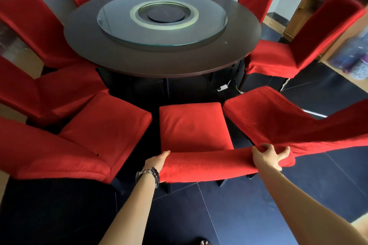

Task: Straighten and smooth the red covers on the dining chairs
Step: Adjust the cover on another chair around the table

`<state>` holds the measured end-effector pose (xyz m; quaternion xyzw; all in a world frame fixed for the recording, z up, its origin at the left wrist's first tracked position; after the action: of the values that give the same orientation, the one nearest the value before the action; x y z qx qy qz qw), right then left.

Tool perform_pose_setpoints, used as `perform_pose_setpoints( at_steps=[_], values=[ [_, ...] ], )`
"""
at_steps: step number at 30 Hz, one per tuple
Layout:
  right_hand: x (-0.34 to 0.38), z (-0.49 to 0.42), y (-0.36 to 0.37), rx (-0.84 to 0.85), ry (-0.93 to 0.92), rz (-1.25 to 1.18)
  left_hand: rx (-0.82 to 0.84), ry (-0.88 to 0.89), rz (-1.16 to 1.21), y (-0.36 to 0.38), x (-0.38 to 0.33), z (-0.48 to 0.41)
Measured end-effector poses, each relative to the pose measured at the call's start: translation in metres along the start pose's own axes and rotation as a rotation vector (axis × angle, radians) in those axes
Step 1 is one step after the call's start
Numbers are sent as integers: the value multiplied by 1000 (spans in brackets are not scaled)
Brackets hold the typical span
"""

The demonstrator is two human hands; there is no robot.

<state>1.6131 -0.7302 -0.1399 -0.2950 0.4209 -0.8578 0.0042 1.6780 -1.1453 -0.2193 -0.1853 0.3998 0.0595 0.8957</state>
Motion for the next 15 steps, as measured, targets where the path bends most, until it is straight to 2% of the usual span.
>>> perform_pose_setpoints(
  at_steps=[3,7,11,15],
  values=[
    [7,4,0,42,45,163,57,-14,-53,4,-6,7],
    [23,35,10,68,0,419,88,7,-84,-2,-14,24],
    [45,84,40,55,-268,635,100,148,-317,-29,-35,46],
    [71,164,77,87,-551,637,67,354,-513,-88,-60,51]
  ],
)
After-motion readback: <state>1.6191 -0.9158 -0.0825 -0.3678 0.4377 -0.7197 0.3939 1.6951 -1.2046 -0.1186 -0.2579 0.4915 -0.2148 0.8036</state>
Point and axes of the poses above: each hand's wrist, its own z-axis away from the middle knuckle, its own y-axis out of the palm, x = y × z, the point moved 10 cm from there along -z, towards the middle knuckle, and after that the axes turned 13 degrees about y, right-handed, at the moved point
